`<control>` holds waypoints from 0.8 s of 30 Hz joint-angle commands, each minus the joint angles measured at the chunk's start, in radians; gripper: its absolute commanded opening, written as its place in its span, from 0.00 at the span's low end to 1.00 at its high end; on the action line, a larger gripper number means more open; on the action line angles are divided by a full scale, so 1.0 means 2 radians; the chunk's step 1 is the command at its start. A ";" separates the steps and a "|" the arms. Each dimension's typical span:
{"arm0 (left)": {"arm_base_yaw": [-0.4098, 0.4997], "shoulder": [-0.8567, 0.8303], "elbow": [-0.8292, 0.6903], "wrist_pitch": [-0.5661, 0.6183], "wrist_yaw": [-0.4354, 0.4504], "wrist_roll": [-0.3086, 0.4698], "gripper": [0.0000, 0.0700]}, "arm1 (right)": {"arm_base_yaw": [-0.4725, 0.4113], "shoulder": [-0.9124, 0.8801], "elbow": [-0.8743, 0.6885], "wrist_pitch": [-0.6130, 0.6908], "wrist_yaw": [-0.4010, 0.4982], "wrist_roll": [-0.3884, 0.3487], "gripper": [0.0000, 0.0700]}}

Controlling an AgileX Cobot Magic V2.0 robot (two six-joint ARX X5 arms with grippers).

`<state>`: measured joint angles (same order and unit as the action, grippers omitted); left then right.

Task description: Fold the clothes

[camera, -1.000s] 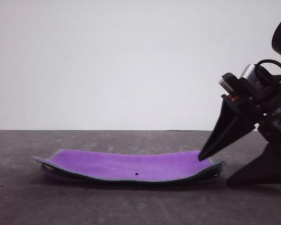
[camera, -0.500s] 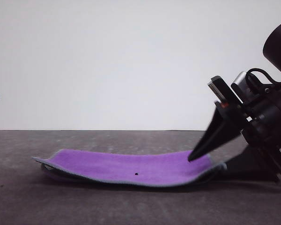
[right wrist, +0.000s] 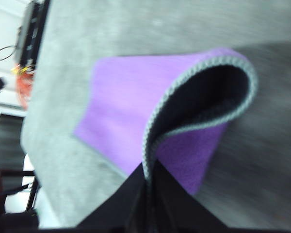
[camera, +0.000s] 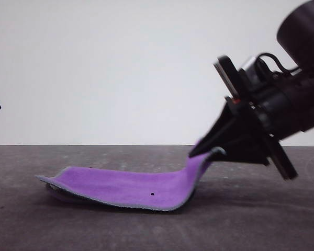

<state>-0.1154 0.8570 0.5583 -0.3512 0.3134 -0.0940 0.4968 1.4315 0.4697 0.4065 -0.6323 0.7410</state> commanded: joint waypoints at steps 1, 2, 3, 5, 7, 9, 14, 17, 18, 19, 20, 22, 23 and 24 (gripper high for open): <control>-0.001 0.002 0.004 0.006 0.000 0.001 0.02 | 0.013 0.006 0.012 0.006 -0.002 0.004 0.00; -0.001 0.002 0.004 0.006 0.001 0.001 0.02 | 0.019 0.006 0.017 0.006 -0.002 0.005 0.00; -0.001 0.002 0.004 0.006 0.001 0.001 0.02 | 0.024 0.007 0.021 0.006 -0.001 0.006 0.00; -0.001 0.002 0.004 0.006 0.000 0.001 0.02 | 0.034 0.008 0.030 0.005 0.001 0.007 0.00; -0.001 0.002 0.004 0.006 0.001 0.001 0.02 | 0.042 0.012 0.038 0.005 0.002 0.009 0.00; -0.001 0.002 0.004 0.007 0.001 0.001 0.02 | 0.048 0.023 0.049 0.005 0.002 0.009 0.00; -0.001 0.002 0.004 0.008 0.000 0.001 0.02 | 0.071 0.062 0.083 0.005 0.000 0.010 0.00; -0.001 0.002 0.004 0.009 0.001 0.002 0.02 | 0.086 0.081 0.107 0.006 0.002 0.010 0.00; -0.001 0.002 0.004 0.009 0.001 0.001 0.02 | 0.091 0.087 0.116 0.006 0.002 0.010 0.00; -0.001 0.002 0.004 0.009 0.001 0.001 0.02 | 0.096 0.093 0.124 0.005 0.002 0.010 0.00; -0.001 0.002 0.004 0.009 0.001 0.002 0.02 | 0.101 0.100 0.133 0.004 0.002 0.010 0.00; -0.001 0.002 0.004 0.010 0.001 0.002 0.02 | 0.109 0.113 0.149 0.003 0.002 0.010 0.00; -0.001 0.002 0.004 0.011 0.000 0.002 0.02 | 0.114 0.120 0.156 0.003 0.002 0.010 0.00; -0.001 0.002 0.004 0.011 0.000 0.002 0.02 | 0.119 0.127 0.164 0.002 0.002 0.010 0.00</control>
<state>-0.1154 0.8570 0.5583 -0.3415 0.3130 -0.0940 0.7174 1.6563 0.7805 0.4073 -0.6281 0.7567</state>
